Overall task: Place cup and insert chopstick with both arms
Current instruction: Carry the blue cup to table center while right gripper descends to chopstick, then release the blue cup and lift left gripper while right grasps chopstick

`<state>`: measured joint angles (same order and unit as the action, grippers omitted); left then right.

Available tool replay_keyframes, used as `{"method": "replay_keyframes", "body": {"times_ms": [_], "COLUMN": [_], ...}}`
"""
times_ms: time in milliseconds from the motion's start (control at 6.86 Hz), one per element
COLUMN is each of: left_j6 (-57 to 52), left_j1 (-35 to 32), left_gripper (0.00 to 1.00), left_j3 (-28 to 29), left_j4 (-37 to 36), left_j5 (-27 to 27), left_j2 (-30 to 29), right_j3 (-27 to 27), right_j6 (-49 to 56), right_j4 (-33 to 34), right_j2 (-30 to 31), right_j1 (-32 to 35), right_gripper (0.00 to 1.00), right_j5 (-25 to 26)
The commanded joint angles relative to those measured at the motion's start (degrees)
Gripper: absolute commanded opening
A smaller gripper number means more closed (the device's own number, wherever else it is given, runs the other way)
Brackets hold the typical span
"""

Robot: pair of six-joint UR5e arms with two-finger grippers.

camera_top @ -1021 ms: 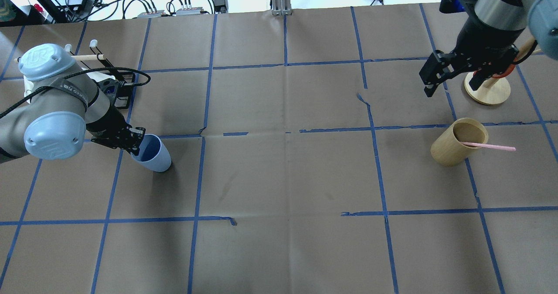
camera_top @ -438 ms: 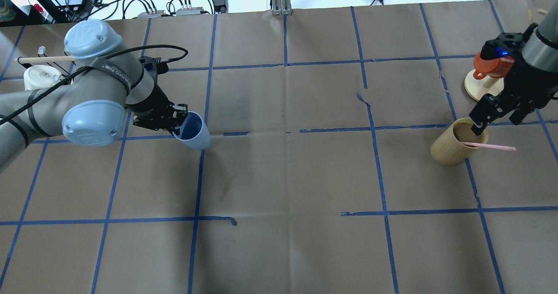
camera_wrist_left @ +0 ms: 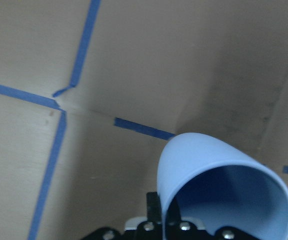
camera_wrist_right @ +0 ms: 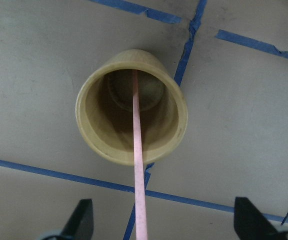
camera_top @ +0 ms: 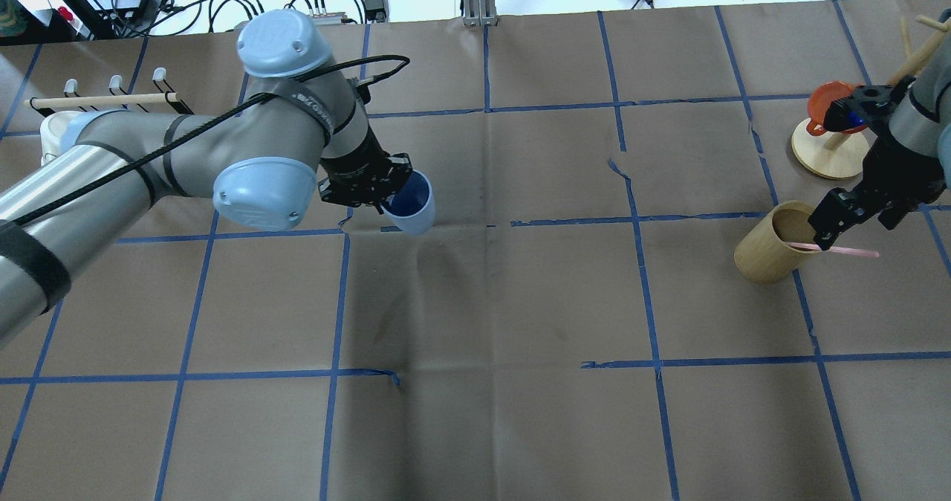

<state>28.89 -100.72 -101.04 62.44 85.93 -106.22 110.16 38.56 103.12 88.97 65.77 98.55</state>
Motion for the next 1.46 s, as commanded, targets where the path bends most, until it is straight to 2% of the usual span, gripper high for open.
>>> {"method": "replay_keyframes", "body": {"times_ms": [0, 146, 292, 438, 583, 875, 1021, 1312], "left_j6": [12.63, 14.51, 14.96, 14.97, 14.53, 14.18, 11.83, 0.79], "left_j1": [-7.01, -7.38, -7.47, -7.47, -7.38, -7.12, -6.34, -1.52], "left_gripper": [0.0, 0.02, 0.1, 0.44, 0.99, 1.0, 1.0, 1.0], "left_j3": [4.7, 5.93, 6.3, 6.3, 6.47, 6.91, 8.57, 17.59], "left_j4": [-2.39, -3.89, -3.91, -3.65, -3.56, -1.9, 2.73, 20.17], "left_j5": [0.2, -0.41, -0.06, 0.11, -0.06, -0.23, -0.24, 0.11], "left_j2": [-7.65, -9.25, -9.53, -9.35, -9.27, -6.73, -4.37, -0.75], "right_j3": [0.32, 0.4, 0.93, 0.93, 0.93, 0.85, 0.84, -0.47], "right_j6": [0.02, 0.11, 0.2, 0.11, 0.02, 0.02, -0.06, -1.9], "right_j4": [-0.55, -0.72, -1.42, -3.34, -4.23, -5.03, -5.29, -8.45], "right_j2": [0.24, 0.16, 0.07, 0.07, 0.07, 0.07, 0.07, 0.24], "right_j1": [-0.03, -0.12, -0.12, -0.21, -0.29, -0.3, -0.3, -0.3], "right_gripper": [0.99, 0.91, 0.78, 0.62, 0.48, 0.29, 0.23, 0.18], "right_j5": [0.5, 0.5, 0.41, 0.41, 0.41, 0.5, 0.5, 0.5]}}
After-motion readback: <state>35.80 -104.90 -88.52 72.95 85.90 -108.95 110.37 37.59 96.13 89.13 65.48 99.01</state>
